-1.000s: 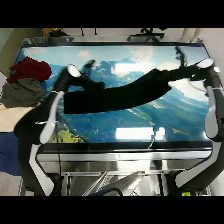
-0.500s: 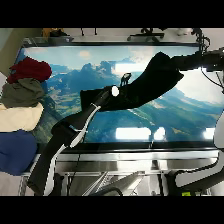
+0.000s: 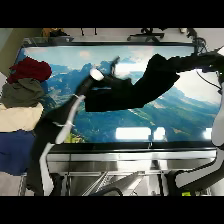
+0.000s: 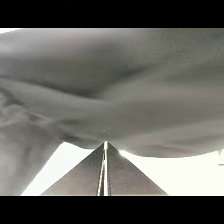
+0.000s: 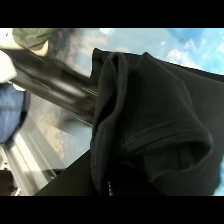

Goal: Fold the shirts.

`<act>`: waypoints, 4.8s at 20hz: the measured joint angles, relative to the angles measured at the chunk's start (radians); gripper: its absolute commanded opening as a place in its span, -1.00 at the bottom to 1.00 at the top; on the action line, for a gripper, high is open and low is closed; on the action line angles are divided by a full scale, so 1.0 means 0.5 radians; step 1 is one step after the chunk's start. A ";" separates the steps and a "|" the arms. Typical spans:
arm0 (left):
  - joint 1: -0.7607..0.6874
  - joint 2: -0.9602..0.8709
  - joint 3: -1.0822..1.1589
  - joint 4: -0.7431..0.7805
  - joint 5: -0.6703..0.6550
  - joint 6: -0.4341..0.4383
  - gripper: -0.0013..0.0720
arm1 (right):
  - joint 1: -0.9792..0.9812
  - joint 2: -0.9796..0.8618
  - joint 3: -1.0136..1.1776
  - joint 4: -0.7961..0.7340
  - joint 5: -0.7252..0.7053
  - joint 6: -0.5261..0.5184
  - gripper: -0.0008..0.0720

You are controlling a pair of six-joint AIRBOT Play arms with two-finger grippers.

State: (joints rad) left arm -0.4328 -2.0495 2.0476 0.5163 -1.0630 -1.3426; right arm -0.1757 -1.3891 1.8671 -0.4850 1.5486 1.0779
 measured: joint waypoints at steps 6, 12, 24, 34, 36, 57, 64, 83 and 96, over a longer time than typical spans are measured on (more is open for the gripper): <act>0.597 0.693 -0.040 -0.236 -0.493 0.123 -0.93 | 0.481 -0.172 0.000 0.002 -0.359 0.063 -0.83; 0.851 1.001 -0.047 -0.272 -0.891 0.208 -0.93 | 1.194 -0.461 -0.001 0.179 -0.890 0.051 0.73; 0.695 1.043 -0.048 -0.286 -1.061 0.227 -0.93 | 0.504 -0.274 -0.008 -0.164 -0.520 0.315 0.73; 0.671 1.043 -0.048 -0.284 -1.070 0.203 -0.93 | 0.153 -0.558 -0.263 -0.448 -0.419 0.217 0.73; 0.671 1.043 -0.048 -0.284 -1.070 0.202 -0.93 | 0.217 -0.643 -0.280 -0.448 -0.422 0.173 0.73; 0.662 1.043 -0.048 -0.285 -1.167 0.180 -0.93 | -0.680 -0.076 -0.238 -0.407 -0.513 0.320 -0.93; 0.662 1.043 -0.048 -0.284 -1.173 0.205 -0.93 | -1.321 0.318 -0.706 -1.166 -0.459 0.829 -0.93; 0.663 1.043 -0.048 -0.284 -1.249 0.317 -0.93 | -1.547 0.986 -1.481 -1.942 -0.381 1.315 0.36; 0.500 1.645 -1.258 0.310 -0.841 0.218 -0.94 | -0.259 1.141 -1.511 -0.785 -0.541 0.832 -0.92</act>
State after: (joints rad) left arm -0.1825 -1.2270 1.4185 0.6712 -1.4834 -1.2335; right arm -0.3050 -0.8185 1.1114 -0.8776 1.2781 1.4937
